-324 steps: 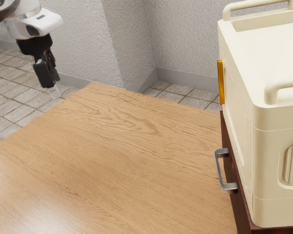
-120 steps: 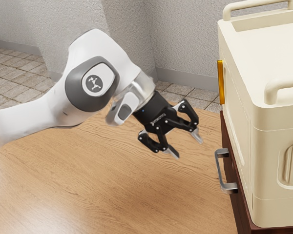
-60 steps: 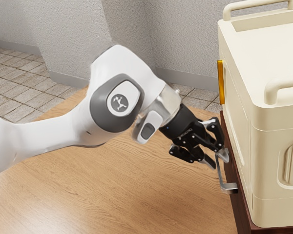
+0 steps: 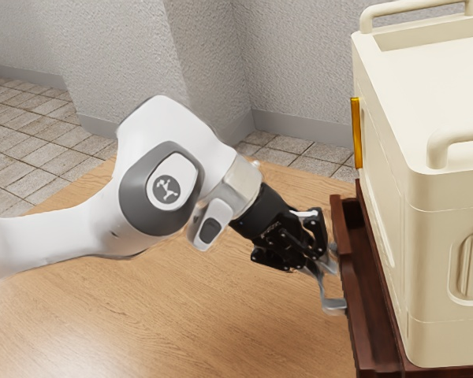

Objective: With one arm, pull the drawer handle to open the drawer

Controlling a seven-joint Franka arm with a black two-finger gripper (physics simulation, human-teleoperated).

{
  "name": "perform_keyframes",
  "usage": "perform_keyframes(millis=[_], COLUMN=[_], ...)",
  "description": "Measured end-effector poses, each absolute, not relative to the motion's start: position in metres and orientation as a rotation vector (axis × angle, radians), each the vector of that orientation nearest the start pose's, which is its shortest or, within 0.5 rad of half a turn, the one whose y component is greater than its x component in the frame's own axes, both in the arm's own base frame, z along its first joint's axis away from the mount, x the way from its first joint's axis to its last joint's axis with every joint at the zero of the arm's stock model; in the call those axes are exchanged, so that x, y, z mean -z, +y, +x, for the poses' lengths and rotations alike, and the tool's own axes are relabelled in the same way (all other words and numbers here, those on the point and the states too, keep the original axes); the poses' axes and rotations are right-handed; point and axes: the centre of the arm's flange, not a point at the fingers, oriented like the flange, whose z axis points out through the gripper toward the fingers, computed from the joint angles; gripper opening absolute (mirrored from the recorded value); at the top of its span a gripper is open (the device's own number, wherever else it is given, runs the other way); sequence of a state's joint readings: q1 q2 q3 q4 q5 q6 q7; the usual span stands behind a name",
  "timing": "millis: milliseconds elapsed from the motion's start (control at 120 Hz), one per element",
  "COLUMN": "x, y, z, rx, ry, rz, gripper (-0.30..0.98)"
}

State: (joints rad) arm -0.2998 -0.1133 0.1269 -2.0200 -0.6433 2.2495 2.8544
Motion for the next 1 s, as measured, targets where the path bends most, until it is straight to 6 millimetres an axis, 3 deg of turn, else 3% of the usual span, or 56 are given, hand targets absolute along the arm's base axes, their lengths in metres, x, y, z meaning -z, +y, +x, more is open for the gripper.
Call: perform_keyframes(millis=[408,658,1000], x=[-0.537,-0.551,-0.549], y=[-0.064,-0.050,-0.044], z=[0.504,0.479,0.454], rx=[0.858,0.742,0.728], ry=[2.724,2.727,2.737], rz=[-0.608,-0.555,-0.570], gripper=[-0.06,-0.08,-0.09])
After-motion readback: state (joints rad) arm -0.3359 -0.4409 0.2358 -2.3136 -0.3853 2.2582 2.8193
